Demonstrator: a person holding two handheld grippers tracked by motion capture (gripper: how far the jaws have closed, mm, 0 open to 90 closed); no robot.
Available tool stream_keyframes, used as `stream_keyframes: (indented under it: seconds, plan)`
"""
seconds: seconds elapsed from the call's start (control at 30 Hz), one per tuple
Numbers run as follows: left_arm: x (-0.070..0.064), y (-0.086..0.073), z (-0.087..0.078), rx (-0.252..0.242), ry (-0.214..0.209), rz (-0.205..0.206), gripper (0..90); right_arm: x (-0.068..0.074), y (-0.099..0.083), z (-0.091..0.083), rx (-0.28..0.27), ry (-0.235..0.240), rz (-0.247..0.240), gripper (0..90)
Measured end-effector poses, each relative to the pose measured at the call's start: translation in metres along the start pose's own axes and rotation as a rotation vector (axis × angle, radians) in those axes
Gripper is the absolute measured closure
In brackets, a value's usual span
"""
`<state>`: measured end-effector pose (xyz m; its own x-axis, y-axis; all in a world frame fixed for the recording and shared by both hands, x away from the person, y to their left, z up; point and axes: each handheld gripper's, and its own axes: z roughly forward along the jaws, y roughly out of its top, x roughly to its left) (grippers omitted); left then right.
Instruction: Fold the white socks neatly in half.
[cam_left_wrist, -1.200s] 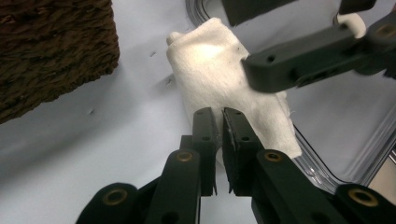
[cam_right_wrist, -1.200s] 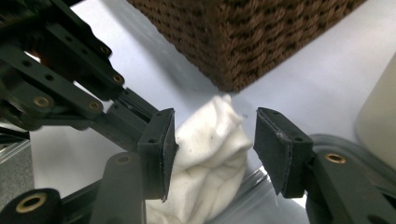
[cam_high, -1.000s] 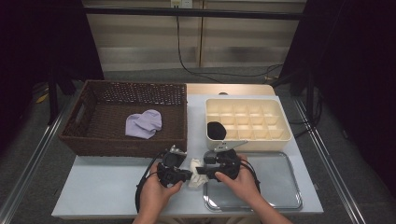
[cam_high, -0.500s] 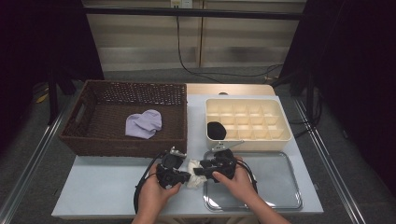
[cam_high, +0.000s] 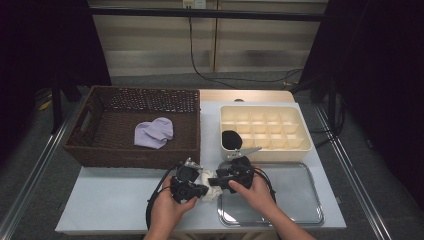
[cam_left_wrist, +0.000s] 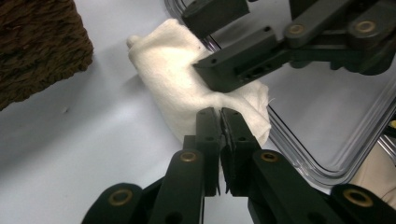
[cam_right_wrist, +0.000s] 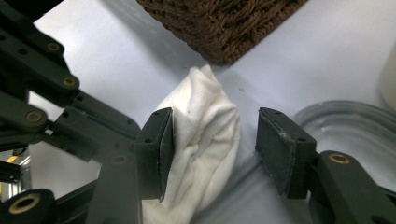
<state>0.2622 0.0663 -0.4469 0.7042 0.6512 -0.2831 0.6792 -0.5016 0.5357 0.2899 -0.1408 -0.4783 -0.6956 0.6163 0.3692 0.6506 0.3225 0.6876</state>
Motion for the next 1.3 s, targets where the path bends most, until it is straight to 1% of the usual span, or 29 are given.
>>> stream_keyframes:
  seconds: [0.1, 0.13, 0.2, 0.27, 0.37, 0.47, 0.57, 0.67, 0.7, 0.73, 0.77, 0.8, 0.83, 0.87, 0.9, 0.93, 1.0, 1.03, 1.13, 1.23, 1.27, 1.3]
  plan:
    - [-0.001, 0.000, 0.000, 0.003, -0.003, 0.003, 86.1, 0.000, -0.004, -0.004, -0.002, 0.006, 0.013, 46.9]
    - [-0.001, 0.000, 0.000, 0.004, -0.003, 0.005, 86.2, 0.001, -0.005, -0.005, -0.003, 0.007, 0.016, 48.8]
    - [-0.002, 0.000, 0.001, 0.008, 0.002, 0.006, 86.2, 0.002, -0.006, -0.003, 0.004, 0.028, 0.017, 55.3]
    - [-0.001, 0.000, 0.001, 0.008, 0.008, 0.005, 86.1, 0.003, -0.007, 0.001, 0.009, 0.041, 0.025, 58.2]
    - [0.001, 0.000, 0.000, 0.005, 0.007, 0.003, 86.0, 0.000, -0.008, 0.005, 0.000, 0.068, 0.061, 62.1]
    - [0.001, 0.001, 0.000, 0.005, 0.010, 0.007, 85.6, -0.003, -0.009, 0.006, -0.002, 0.086, 0.112, 65.6]
    - [0.003, 0.001, -0.002, 0.004, 0.022, 0.002, 84.6, -0.006, -0.009, 0.006, 0.001, 0.102, 0.141, 68.0]
    - [0.005, 0.001, -0.004, 0.002, 0.051, -0.007, 84.6, -0.009, -0.010, 0.007, -0.008, 0.126, 0.171, 69.9]
    - [0.007, 0.001, -0.005, 0.005, 0.050, -0.010, 84.6, -0.009, -0.009, 0.007, -0.006, 0.130, 0.175, 70.5]
    - [0.008, 0.001, -0.005, 0.003, 0.051, -0.015, 84.6, -0.009, -0.009, 0.008, -0.003, 0.137, 0.163, 70.8]
    - [0.008, 0.001, -0.005, 0.002, 0.052, -0.018, 84.6, -0.009, -0.008, 0.008, -0.001, 0.139, 0.161, 71.1]
    - [0.008, 0.001, -0.005, 0.002, 0.047, -0.015, 84.6, -0.009, -0.006, 0.009, 0.004, 0.146, 0.150, 71.5]
    - [0.007, 0.002, -0.004, 0.005, 0.051, -0.013, 84.4, -0.008, -0.005, 0.010, 0.010, 0.150, 0.146, 71.7]
    - [0.007, 0.002, -0.004, 0.005, 0.052, -0.010, 84.2, -0.007, -0.004, 0.011, 0.011, 0.151, 0.139, 71.7]
    - [0.007, 0.002, -0.004, 0.000, 0.048, -0.015, 84.1, -0.006, -0.003, 0.012, 0.009, 0.147, 0.142, 71.1]
    - [0.007, 0.002, -0.004, 0.000, 0.044, -0.014, 84.0, -0.005, -0.002, 0.012, 0.009, 0.135, 0.138, 70.1]
    - [0.007, 0.001, -0.003, 0.000, 0.040, -0.016, 84.0, -0.001, -0.001, 0.010, 0.013, 0.103, 0.094, 65.5]
    - [0.006, 0.001, -0.003, 0.000, 0.038, -0.010, 84.0, 0.000, 0.000, 0.009, 0.012, 0.088, 0.086, 61.5]
    - [0.005, 0.001, -0.003, -0.009, 0.037, -0.009, 84.0, -0.002, 0.000, 0.004, 0.019, 0.070, 0.094, 54.0]
    - [0.004, 0.002, -0.002, -0.006, 0.038, -0.006, 83.9, -0.002, 0.000, -0.001, 0.012, 0.059, 0.111, 51.6]
    - [0.004, 0.002, -0.002, -0.002, 0.039, 0.000, 83.9, -0.001, -0.001, -0.002, 0.015, 0.052, 0.117, 51.5]
    - [0.004, 0.002, -0.001, -0.005, 0.040, -0.003, 83.9, 0.000, -0.001, -0.002, 0.028, 0.048, 0.122, 52.3]
